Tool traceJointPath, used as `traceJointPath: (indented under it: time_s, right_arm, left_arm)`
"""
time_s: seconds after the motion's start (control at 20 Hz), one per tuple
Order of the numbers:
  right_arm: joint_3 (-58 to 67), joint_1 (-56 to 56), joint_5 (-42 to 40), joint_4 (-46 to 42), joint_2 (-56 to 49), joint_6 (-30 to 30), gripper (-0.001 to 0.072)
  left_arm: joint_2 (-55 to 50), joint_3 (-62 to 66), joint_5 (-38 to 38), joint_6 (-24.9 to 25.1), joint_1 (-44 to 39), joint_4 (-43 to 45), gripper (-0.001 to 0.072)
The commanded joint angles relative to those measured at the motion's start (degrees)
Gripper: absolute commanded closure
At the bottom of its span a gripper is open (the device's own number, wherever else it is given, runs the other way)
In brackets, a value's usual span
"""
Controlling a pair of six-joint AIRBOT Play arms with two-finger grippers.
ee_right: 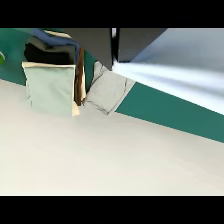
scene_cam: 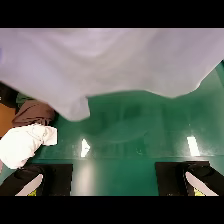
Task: Fold the shirts.
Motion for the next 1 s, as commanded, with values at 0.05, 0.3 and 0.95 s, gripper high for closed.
traceJointPath:
  time_s: [0.05, 0.3, 0.95]
  right_arm:
    - [-5.2, 0.0, -4.8, -0.2, 1.2, 0.5, 0.0699]
    - [-5.8, 0.0, 1.0, 3.7, -13.6, 1.9, 0.0698]
    - [-5.8, -0.7, -2.1, 10.7, -48.7, 0.5, 0.0270]
  left_arm:
    - [0.7, -1.8, -0.5, -0.5, 0.0, 3.2, 0.0678]
    - [-6.7, -22.3, -3.5, -5.4, 0.0, 11.0, 0.0677]
    - [-37.8, -36.3, 4.9, -6.2, 0.0, 11.7, 0.0245]
